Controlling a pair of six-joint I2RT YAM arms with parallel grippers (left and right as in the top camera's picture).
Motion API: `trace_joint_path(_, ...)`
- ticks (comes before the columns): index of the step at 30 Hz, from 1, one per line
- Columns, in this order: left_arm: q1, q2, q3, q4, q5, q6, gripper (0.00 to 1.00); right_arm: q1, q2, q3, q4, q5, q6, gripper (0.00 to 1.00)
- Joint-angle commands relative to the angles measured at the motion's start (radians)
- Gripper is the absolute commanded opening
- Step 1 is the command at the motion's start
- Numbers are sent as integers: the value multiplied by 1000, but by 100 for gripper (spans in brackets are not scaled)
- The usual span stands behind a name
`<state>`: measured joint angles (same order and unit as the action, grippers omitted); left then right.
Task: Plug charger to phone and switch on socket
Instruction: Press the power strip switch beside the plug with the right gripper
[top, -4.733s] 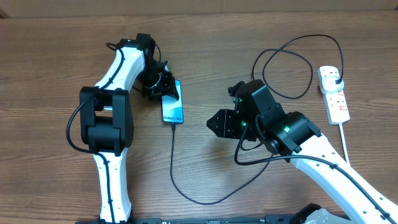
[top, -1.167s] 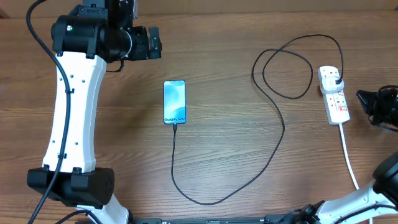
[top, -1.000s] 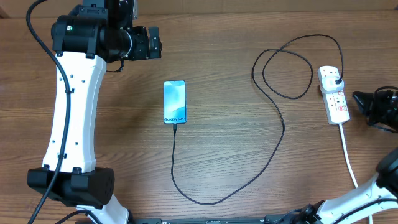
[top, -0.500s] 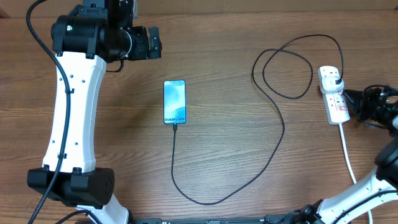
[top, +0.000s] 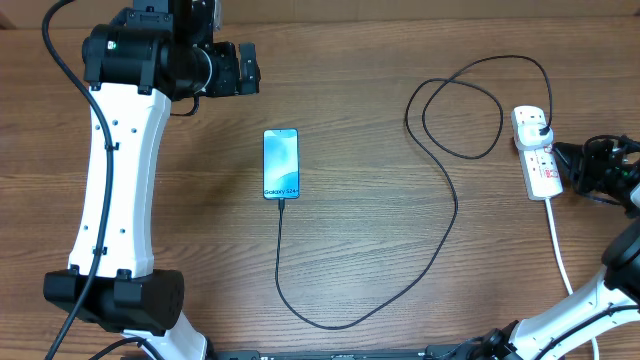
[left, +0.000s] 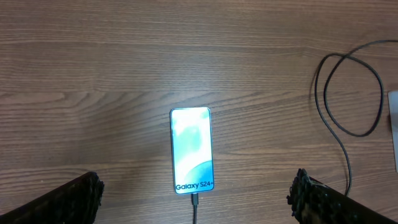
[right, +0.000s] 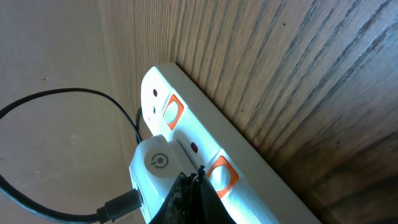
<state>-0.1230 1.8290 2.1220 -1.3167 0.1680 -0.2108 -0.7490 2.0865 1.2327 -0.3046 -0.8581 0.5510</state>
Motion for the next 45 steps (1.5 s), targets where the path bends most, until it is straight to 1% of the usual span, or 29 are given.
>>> trace_joint_path(1, 5, -11, 7, 0, 8, -3, 100, 10, 9, 24, 16, 4, 7, 4)
trace_joint_path(8, 5, -11, 7, 0, 8, -3, 100, 29, 22, 24, 46, 6, 25, 4)
trace_joint_path(25, 5, -11, 7, 0, 8, -3, 100, 53, 69, 24, 43, 8, 21, 4)
trace_joint_path(36, 5, -11, 7, 0, 8, -3, 100, 55, 69, 23, -69, 48, 16, 4)
trace_joint_path(45, 5, -11, 7, 0, 8, -3, 100, 66, 69, -5, -71, 65, -2, 4)
